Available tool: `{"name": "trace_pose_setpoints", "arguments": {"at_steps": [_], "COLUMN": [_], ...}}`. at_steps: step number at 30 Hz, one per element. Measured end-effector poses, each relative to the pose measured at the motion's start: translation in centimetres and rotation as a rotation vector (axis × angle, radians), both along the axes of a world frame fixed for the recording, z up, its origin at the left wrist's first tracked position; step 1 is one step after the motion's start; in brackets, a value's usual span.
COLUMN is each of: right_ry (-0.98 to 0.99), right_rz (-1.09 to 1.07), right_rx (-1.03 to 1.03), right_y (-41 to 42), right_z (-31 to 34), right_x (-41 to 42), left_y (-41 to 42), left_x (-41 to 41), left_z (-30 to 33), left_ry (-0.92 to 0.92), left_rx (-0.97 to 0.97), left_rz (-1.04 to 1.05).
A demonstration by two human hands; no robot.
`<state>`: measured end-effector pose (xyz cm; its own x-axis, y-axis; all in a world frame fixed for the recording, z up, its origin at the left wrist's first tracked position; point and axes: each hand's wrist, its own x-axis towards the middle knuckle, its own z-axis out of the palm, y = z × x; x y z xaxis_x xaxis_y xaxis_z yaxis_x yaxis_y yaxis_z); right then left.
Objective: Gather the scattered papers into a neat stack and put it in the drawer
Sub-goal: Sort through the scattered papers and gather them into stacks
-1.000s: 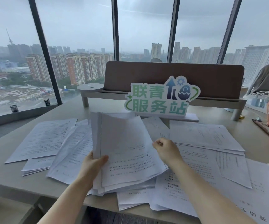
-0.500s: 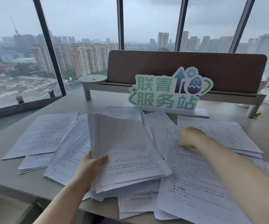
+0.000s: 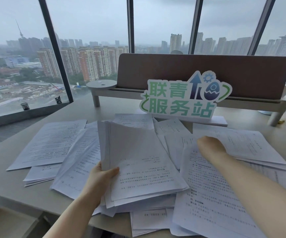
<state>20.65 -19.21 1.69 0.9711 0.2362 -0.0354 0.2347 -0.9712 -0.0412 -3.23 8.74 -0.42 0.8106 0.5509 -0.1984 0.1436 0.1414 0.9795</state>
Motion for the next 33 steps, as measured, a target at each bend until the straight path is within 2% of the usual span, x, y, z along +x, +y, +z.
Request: {"name": "trace_pose_setpoints", "arguments": {"at_steps": [3, 5, 8, 11, 17, 19, 23, 27, 29, 33], "right_ry": [-0.118, -0.131, -0.006, 0.127, 0.078, 0.057, -0.012, -0.301, -0.415, -0.567], "right_rz": [0.086, 0.125, 0.153, 0.200, 0.208, 0.169, 0.067, 0.088, 0.097, 0.143], "right_rx": [-0.126, -0.143, -0.099, -0.205, -0.299, -0.250, -0.020, -0.021, 0.040, 0.362], "right_y": [-0.7, -0.8, -0.3, 0.5, 2.0, 2.1, 1.5, 0.9, 1.1, 1.8], "right_z": [-0.4, -0.4, 0.2, 1.2, 1.1, 0.6, -0.1, 0.7, 1.3, 1.8], "right_x": [-0.4, -0.4, -0.3, 0.2, 0.4, 0.2, -0.1, -1.7, -2.5, -4.7], "left_y": [-0.1, -0.1, -0.1, -0.1, -0.1, -0.1, 0.1, 0.2, 0.0, -0.1], "left_x": [0.0, -0.1, -0.2, -0.2, -0.1, 0.0, 0.1, 0.0, 0.0, -0.2], "left_z": [0.1, 0.1, 0.2, 0.2, 0.0, 0.0, -0.2, -0.3, -0.2, 0.0], "left_ry": [-0.003, -0.004, -0.005, 0.005, 0.009, 0.008, 0.011, 0.013, 0.013, 0.004], "left_rx": [-0.011, -0.024, -0.027, -0.021, -0.006, 0.000, 0.004, 0.011, 0.018, 0.007], "left_rz": [0.008, 0.011, 0.009, 0.008, 0.005, 0.010, 0.014, 0.011, 0.006, 0.005]}}
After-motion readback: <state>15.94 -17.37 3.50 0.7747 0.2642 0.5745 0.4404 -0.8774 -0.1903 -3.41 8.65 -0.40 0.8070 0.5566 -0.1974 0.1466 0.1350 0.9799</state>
